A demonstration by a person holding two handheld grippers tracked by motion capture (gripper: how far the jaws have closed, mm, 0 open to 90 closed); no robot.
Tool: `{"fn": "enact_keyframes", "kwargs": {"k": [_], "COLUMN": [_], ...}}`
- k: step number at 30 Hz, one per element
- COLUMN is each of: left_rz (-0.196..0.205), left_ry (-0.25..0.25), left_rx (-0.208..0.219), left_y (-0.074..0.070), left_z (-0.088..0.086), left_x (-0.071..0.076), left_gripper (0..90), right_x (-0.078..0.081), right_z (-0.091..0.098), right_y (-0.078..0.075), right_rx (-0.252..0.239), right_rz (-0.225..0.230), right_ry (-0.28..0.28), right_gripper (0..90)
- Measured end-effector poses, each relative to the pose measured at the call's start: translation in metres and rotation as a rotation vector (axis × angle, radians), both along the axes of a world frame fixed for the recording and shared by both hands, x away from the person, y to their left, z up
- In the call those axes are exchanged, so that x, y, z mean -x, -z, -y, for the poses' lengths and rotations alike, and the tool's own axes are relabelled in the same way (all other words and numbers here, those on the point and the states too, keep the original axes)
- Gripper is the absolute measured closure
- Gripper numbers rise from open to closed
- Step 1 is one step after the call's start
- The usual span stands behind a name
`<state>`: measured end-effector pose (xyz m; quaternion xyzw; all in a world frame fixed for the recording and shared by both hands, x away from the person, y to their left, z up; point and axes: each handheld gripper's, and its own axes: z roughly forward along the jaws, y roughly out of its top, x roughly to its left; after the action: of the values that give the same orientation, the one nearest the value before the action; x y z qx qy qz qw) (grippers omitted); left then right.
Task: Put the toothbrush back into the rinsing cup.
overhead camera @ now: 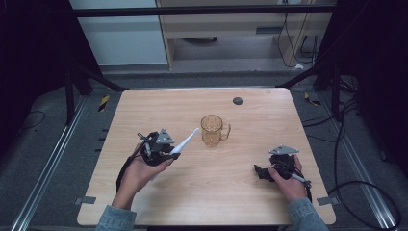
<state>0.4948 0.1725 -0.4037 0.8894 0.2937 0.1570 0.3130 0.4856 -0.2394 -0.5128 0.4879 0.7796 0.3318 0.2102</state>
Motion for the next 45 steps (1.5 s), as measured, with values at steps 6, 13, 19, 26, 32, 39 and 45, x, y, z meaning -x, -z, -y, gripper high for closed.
{"fn": "enact_keyframes", "kwargs": {"k": [6, 13, 19, 26, 32, 39, 45], "left_rz": [0.019, 0.032, 0.04, 0.054, 0.087, 0.101, 0.111], "left_ry": [0.013, 0.031, 0.041, 0.02, 0.033, 0.038, 0.041], "left_rx": [-0.002, -0.001, -0.014, 0.001, -0.012, -0.003, -0.001], "left_y": [-0.01, -0.022, -0.037, -0.051, -0.066, -0.08, -0.086], "left_z": [0.009, 0.017, 0.03, 0.041, 0.056, 0.073, 0.083], "left_x": [-0.003, -0.016, -0.031, -0.054, -0.063, -0.073, -0.08], "left_gripper": [66.8, 66.8, 66.8, 66.8, 66.8, 66.8, 66.8], "right_x": [-0.001, -0.001, -0.001, -0.001, -0.001, -0.001, -0.001], "right_z": [0.0, 0.0, 0.0, 0.0, 0.0, 0.0, 0.0], "right_y": [0.0, 0.0, 0.0, 0.0, -0.001, -0.001, 0.0], "right_rx": [-0.005, -0.007, -0.006, -0.003, -0.014, -0.008, -0.007], "right_rz": [-0.001, -0.001, -0.001, 0.001, -0.008, -0.005, -0.003], "right_ry": [-0.002, 0.001, 0.0, -0.001, 0.001, 0.0, -0.001], "right_gripper": [0.4, 0.4, 0.4, 0.3, 0.4, 0.6, 0.5]}}
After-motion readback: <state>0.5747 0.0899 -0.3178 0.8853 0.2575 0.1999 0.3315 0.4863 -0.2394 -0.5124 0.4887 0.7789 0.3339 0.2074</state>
